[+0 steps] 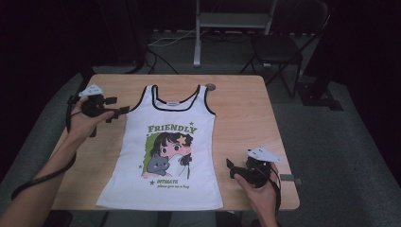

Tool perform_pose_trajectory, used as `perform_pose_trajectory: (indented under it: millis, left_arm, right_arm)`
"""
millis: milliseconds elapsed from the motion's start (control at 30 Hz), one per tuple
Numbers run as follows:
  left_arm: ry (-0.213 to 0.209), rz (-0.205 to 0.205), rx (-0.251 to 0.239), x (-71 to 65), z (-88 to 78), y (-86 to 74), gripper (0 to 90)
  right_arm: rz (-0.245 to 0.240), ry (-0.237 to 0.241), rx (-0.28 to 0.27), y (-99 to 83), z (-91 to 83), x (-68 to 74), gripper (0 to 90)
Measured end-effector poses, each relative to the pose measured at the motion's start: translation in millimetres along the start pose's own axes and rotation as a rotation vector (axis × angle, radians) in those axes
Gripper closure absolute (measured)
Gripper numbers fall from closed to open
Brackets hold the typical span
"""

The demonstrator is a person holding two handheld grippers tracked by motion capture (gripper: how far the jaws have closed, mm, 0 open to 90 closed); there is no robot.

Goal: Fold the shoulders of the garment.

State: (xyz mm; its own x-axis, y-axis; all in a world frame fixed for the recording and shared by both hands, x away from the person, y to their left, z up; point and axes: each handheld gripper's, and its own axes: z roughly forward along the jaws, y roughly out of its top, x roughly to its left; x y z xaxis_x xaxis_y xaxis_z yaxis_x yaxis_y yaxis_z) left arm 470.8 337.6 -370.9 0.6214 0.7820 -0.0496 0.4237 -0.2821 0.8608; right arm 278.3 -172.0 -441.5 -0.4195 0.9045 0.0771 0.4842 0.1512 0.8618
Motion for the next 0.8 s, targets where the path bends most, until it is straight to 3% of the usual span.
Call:
perform_pose_trajectory:
  millis: [267,433,533,800]
  left_arm:
    - [0.052,-0.045,0.093,28.8,50.7,22.6,20.8]
    - [0.093,-0.029,0.142,37.5,74.7,32.2,32.6]
    - [0.091,-0.029,0.158,42.3,88.5,39.3,36.8]
    - [0.073,-0.087,0.162,55.3,124.1,41.6,51.7]
  right_arm:
    - [-0.036,-0.003,0.017,0.6,1.9,3.1,12.2]
    - [-0.025,0.001,0.015,0.7,1.8,1.8,12.2]
    - [-0.023,0.004,0.014,0.8,2.2,1.2,12.2]
    - [-0.031,-0.004,0.021,1.2,3.1,2.5,12.2]
